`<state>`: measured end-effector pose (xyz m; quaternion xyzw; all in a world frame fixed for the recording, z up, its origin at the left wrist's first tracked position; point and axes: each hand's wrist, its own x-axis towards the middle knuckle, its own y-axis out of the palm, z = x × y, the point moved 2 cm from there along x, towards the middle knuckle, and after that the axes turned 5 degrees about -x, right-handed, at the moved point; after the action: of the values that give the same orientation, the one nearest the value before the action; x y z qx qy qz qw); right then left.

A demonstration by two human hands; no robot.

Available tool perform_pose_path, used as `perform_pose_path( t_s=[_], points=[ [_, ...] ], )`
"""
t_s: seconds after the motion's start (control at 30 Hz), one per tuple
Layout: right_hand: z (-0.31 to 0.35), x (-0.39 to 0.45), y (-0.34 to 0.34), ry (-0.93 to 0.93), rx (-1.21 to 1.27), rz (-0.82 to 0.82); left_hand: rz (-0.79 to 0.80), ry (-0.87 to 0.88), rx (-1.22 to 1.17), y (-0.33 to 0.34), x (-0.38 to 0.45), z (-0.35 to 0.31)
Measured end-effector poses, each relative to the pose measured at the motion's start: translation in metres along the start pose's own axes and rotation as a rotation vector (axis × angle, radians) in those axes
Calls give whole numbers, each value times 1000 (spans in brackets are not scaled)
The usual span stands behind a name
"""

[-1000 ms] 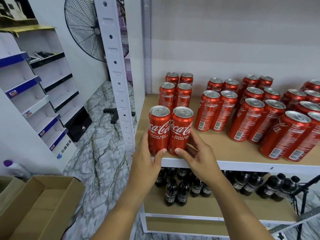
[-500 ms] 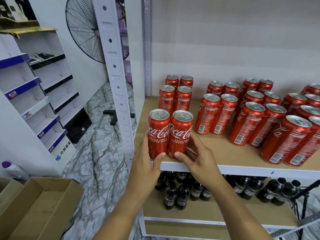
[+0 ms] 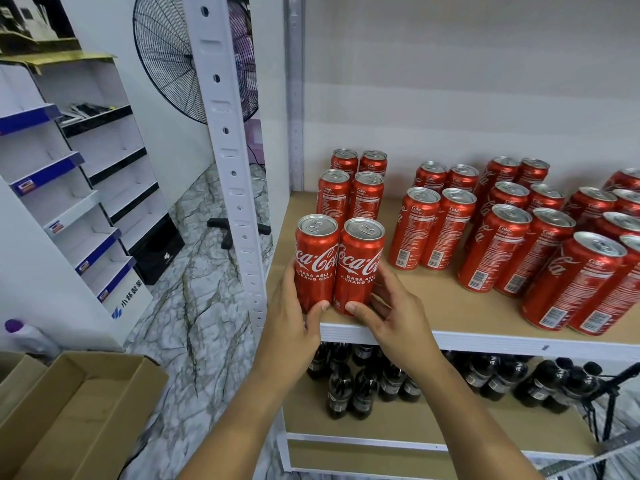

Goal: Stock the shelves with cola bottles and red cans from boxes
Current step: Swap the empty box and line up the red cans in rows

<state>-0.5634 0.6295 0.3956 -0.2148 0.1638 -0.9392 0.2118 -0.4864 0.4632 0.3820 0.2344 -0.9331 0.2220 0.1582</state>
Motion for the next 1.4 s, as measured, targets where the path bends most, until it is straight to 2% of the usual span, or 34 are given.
perform_pose_path(
  t_s=[1.13, 1.4],
  points=[
    [4, -4, 6, 23, -93, -108, 0, -12, 31, -1, 1, -2],
    [16, -1, -7, -14, -20, -136, -60, -46, -104, -11, 8, -38]
  ],
)
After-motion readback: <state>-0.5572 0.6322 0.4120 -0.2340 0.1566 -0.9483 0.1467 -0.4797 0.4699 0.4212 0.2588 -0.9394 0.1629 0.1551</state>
